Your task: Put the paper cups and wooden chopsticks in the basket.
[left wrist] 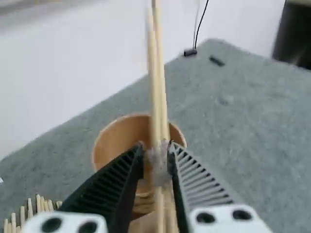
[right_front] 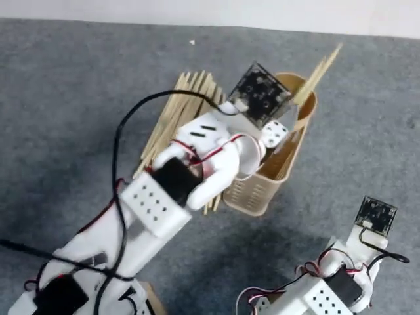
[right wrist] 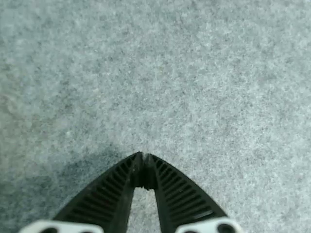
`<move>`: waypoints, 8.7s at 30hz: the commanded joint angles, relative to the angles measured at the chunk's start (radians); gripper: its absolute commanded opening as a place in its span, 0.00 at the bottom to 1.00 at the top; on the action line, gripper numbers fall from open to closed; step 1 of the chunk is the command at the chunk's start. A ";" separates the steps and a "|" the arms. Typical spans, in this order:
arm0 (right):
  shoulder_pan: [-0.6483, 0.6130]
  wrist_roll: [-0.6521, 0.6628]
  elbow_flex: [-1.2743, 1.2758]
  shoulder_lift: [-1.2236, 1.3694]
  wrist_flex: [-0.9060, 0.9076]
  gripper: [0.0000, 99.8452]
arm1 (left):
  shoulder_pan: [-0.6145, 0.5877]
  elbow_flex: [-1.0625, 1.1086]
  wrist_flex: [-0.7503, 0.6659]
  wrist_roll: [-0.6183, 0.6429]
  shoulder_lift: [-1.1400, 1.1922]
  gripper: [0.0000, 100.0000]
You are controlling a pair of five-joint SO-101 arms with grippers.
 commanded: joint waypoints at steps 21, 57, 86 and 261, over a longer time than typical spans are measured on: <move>-0.010 0.009 0.145 -0.008 0.007 0.01 | -0.734 -0.019 0.459 -0.212 0.248 0.01; -0.010 0.009 0.145 -0.008 0.007 0.01 | -0.527 -1.334 0.918 -0.336 1.465 0.18; -0.010 0.009 0.145 -0.008 0.007 0.01 | -0.506 -1.842 1.157 -0.333 1.475 0.02; -0.012 0.009 0.145 -0.008 0.010 0.01 | 0.064 -1.946 0.795 0.060 0.931 0.01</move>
